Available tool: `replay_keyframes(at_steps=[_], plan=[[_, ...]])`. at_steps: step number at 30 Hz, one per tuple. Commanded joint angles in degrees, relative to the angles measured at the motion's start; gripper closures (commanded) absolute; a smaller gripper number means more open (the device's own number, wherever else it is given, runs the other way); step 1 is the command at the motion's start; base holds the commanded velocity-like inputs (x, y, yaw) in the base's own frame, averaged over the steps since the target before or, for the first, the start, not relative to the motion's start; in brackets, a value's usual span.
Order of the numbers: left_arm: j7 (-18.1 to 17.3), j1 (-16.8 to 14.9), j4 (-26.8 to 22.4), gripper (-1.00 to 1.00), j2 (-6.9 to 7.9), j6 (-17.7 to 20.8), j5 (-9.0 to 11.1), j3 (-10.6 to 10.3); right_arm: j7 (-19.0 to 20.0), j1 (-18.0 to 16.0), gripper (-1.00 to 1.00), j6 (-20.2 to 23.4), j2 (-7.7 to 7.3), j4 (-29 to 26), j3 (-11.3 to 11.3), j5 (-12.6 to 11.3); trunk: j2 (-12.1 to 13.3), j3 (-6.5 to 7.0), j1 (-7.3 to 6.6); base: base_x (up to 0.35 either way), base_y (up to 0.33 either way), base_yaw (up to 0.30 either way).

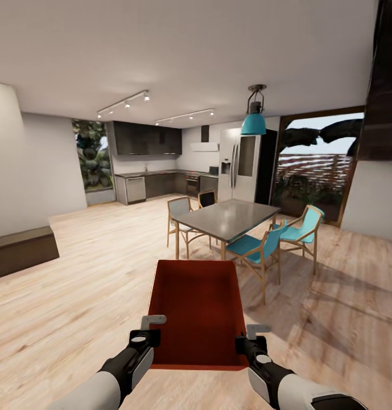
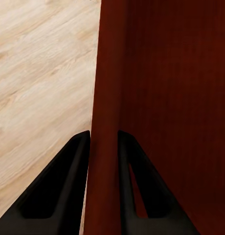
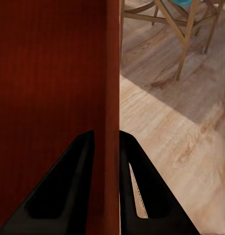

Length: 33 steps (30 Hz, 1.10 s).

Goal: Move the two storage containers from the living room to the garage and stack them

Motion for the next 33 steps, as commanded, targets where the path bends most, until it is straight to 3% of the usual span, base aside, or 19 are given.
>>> replay_keyframes(at_steps=[1, 33], plan=[[1.41, -0.03, -0.05, 1.00, 0.18, 0.49, 0.33, 1.63, -0.31, -0.06, 1.00, -0.67, 0.02, -0.13, -1.61, 0.00, -0.07, -0.09, 0.01, 0.000, 0.000, -0.283], [1.41, -0.03, -0.05, 1.00, 0.18, 0.49, 0.33, 1.63, -0.30, -0.06, 1.00, -0.64, 0.02, -0.13, -1.65, 0.00, -0.07, -0.09, 0.01, 0.000, 0.000, -0.283]])
